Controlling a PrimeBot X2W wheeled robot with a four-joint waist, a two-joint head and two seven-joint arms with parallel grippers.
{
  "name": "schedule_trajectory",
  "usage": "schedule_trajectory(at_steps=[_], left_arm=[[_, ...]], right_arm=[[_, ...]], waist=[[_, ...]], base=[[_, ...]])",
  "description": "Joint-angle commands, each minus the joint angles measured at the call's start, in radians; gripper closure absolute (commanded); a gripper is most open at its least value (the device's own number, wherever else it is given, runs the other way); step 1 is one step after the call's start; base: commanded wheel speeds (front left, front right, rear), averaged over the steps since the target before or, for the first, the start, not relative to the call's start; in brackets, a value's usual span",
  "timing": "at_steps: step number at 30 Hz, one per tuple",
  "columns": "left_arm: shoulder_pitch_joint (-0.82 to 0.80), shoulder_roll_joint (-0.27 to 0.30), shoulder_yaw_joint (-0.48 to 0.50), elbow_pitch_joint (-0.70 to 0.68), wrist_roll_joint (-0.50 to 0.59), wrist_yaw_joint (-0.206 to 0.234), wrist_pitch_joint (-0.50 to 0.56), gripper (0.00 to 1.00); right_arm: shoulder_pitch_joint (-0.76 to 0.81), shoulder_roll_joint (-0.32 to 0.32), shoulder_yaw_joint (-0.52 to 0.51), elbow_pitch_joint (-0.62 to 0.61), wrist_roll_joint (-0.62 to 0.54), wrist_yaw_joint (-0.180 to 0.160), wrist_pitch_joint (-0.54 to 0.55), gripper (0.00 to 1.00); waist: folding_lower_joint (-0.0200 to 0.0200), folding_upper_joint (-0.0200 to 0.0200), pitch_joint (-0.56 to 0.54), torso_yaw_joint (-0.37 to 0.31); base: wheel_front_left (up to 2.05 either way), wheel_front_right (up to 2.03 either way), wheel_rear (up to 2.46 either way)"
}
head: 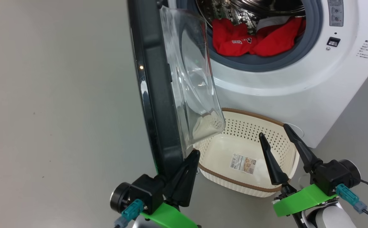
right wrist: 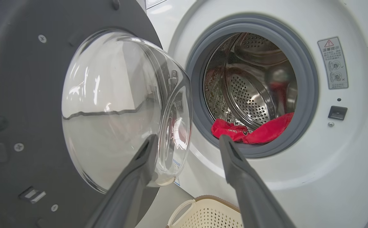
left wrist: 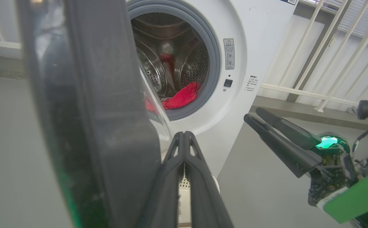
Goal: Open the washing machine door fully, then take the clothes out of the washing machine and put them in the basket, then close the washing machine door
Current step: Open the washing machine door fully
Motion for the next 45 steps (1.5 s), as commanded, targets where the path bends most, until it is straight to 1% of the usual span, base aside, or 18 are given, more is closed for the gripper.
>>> schedule_trajectory(at_steps=[1, 9, 16, 32, 45], left_arm=[[-0.031, 0.016, 0.04, -0.016, 0.01, 0.021, -0.002, 1.0], [-0.007, 0.027, 0.048, -0.028, 0.014, 0.049, 0.001, 1.0], [0.016, 0.042, 0.075, -0.044, 0.005, 0.072, -0.009, 1.0], [0.062, 0.085, 0.153, -0.102, 0.011, 0.153, -0.033, 1.0], [0.093, 0.134, 0.251, -0.114, 0.003, 0.221, -0.04, 1.0]], right_arm=[[-0.015, 0.003, 0.028, -0.021, -0.002, 0.005, -0.006, 0.0], [-0.004, 0.003, 0.031, -0.017, -0.008, 0.005, -0.006, 0.0], [-0.001, 0.003, 0.037, -0.013, -0.015, 0.005, -0.006, 0.0], [-0.041, 0.003, 0.075, 0.013, -0.044, 0.005, -0.006, 0.0], [-0.048, 0.003, 0.076, 0.025, -0.045, 0.005, -0.006, 0.0]], waist=[[0.0, -0.0001, -0.004, 0.008], [0.0, -0.0001, -0.004, 0.039], [0.0, -0.0001, -0.005, 0.065], [0.0, -0.0001, 0.049, 0.079], [0.0, -0.0001, 0.05, 0.078]], base=[[0.0, 0.0, 0.0], [0.0, 0.0, 0.0], [0.0, 0.0, 0.0], [0.0, 0.0, 0.0], [0.0, 0.0, 0.0]])
